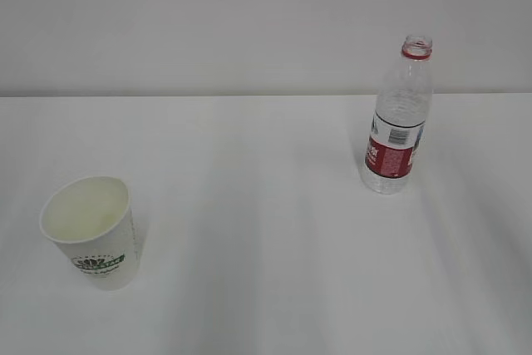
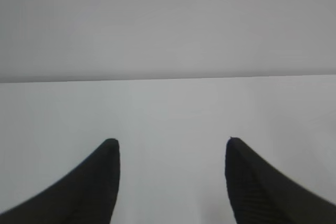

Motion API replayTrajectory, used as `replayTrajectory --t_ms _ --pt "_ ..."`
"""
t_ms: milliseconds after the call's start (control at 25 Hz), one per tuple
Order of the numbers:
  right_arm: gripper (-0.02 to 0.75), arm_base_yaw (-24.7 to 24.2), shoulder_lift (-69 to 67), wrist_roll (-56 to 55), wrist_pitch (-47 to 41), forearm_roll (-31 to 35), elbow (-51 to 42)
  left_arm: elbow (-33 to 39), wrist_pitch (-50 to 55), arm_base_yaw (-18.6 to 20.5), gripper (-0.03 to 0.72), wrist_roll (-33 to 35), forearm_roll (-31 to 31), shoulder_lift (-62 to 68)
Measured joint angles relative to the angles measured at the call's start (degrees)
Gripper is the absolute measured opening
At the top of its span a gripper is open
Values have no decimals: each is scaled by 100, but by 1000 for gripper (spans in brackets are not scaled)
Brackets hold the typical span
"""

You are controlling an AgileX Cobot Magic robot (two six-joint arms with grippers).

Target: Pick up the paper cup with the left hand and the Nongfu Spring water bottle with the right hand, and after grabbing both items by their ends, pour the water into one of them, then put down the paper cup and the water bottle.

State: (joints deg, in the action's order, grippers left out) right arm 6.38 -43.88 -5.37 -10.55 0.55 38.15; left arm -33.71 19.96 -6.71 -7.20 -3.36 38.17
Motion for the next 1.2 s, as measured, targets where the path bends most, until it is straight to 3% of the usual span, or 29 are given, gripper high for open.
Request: replayTrajectory --t_ms 160,800,1200 --pt "528 0 -367 0 87 -147 249 0 -330 0 461 0 -311 86" --pt "528 0 -1181 0 1132 -934 500 0 -1207 0 444 0 -620 490" --pt "528 0 -1872 0 2083 -1032 500 0 -1428 0 435 0 -833 952"
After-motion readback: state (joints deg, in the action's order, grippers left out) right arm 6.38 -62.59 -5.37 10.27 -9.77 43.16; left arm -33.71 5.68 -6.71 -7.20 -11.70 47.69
